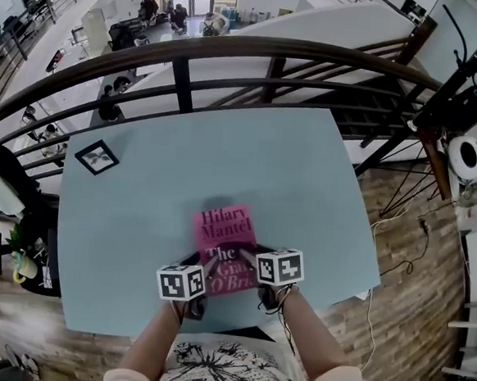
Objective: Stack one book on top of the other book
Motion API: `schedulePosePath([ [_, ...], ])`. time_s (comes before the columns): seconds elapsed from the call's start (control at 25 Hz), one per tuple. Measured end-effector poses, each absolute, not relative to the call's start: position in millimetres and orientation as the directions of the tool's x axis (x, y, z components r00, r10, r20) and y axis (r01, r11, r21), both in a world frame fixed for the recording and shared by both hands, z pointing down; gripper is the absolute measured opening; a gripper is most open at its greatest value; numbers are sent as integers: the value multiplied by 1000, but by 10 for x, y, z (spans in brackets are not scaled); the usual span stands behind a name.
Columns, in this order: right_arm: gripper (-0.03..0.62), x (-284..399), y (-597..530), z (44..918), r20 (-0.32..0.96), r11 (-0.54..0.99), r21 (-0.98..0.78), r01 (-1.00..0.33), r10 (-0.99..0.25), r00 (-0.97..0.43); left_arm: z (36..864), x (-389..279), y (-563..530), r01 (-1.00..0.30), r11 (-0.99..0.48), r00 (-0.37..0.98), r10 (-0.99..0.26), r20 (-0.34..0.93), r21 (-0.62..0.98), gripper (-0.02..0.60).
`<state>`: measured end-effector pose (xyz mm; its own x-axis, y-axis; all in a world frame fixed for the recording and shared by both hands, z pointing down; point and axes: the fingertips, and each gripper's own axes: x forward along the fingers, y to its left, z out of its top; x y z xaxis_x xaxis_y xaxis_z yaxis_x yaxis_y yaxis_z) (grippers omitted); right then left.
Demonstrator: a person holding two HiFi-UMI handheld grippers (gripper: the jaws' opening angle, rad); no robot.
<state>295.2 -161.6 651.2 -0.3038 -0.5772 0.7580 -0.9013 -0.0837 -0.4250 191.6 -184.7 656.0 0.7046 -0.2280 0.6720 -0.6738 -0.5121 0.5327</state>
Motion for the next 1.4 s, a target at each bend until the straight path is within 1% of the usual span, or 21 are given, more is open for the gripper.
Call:
schedulePosePath([
  [0.32, 189, 3024, -1643, 6584, 745, -106, -441, -891, -598, -297, 6575, 1961, -1876, -655, -546, 715, -224, 662, 523, 213],
  [0.4, 202, 3045, -1640, 6588, 750, -115, -420, -900, -602, -274, 6582, 1961, -1873, -655, -547, 715, -223, 663, 522, 213],
  [0.52, 248, 3097, -1615, 6586, 767, -131, -374, -918, -600, -227, 6566, 1942, -1867, -647, -564, 715, -213, 666, 513, 213],
  [0.56, 252, 3106, -1609, 6570, 768, -130, -361, -923, -603, -216, 6542, 1927, -1869, -643, -574, 716, -216, 664, 507, 213],
  [0.6, 241, 3103, -1604, 6540, 766, -125, -352, -928, -608, -209, 6505, 1907, -1874, -640, -584, 719, -225, 658, 500, 212],
  [0.64, 213, 3092, -1601, 6492, 758, -117, -347, -930, -619, -205, 6456, 1885, -1882, -637, -592, 724, -239, 647, 494, 212],
  [0.76, 198, 3080, -1597, 6275, 713, -96, -335, -937, -676, -185, 6268, 1846, -1905, -623, -621, 743, -279, 609, 475, 211],
  [0.8, 165, 3084, -1595, 6184, 695, -95, -326, -941, -698, -170, 6195, 1836, -1908, -616, -637, 748, -288, 598, 464, 208],
  [0.88, 68, 3081, -1583, 5991, 658, -98, -306, -947, -741, -136, 6018, 1785, -1920, -611, -668, 752, -319, 577, 426, 179],
  [0.92, 34, 3067, -1573, 5900, 640, -97, -298, -950, -758, -124, 5916, 1747, -1932, -614, -679, 750, -344, 565, 402, 157],
  [0.96, 17, 3048, -1565, 5813, 622, -91, -291, -953, -774, -116, 5818, 1709, -1941, -618, -688, 749, -370, 550, 380, 126],
  [1.04, -4, 3001, -1562, 5648, 584, -70, -277, -958, -804, -110, 5650, 1642, -1950, -628, -698, 747, -416, 518, 344, 81],
  [1.16, -5, 2901, -1564, 5380, 522, -15, -250, -968, -844, -122, 5432, 1513, -1958, -659, -692, 727, -486, 485, 295, 35],
  [1.28, -6, 2801, -1563, 5082, 442, 50, -210, -976, -886, -140, 5179, 1385, -1949, -681, -686, 715, -549, 433, 256, 23],
  [1.4, -6, 2680, -1567, 4721, 328, 113, -156, -981, -931, -159, 4891, 1222, -1945, -698, -679, 708, -607, 361, 228, 17],
])
